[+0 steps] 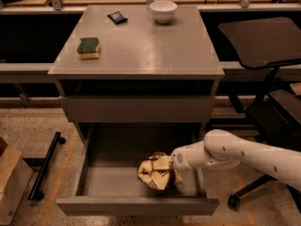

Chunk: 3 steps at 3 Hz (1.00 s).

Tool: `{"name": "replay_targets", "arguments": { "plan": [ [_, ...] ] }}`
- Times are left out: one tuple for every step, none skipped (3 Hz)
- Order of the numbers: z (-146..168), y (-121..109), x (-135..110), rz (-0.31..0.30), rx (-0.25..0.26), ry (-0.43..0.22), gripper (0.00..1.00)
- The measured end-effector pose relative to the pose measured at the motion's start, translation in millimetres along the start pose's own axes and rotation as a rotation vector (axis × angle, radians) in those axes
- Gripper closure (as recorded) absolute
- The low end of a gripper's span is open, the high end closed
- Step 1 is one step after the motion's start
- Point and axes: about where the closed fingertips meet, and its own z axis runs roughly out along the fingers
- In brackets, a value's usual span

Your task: Place brown chip bag into middle drawer

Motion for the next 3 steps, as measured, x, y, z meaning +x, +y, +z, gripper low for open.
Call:
{"name": "replay_targets", "arguments": {
  "plan": [
    [16.6,-7.5,26.0,0.095,-0.046,-0.011,0.61],
    [18.3,-7.1,27.2,0.097,-0.049,-0.009,0.38],
    [19.9,-6.0,27.8,0.097,-0.052,-0.006,0.13]
  ]
}}
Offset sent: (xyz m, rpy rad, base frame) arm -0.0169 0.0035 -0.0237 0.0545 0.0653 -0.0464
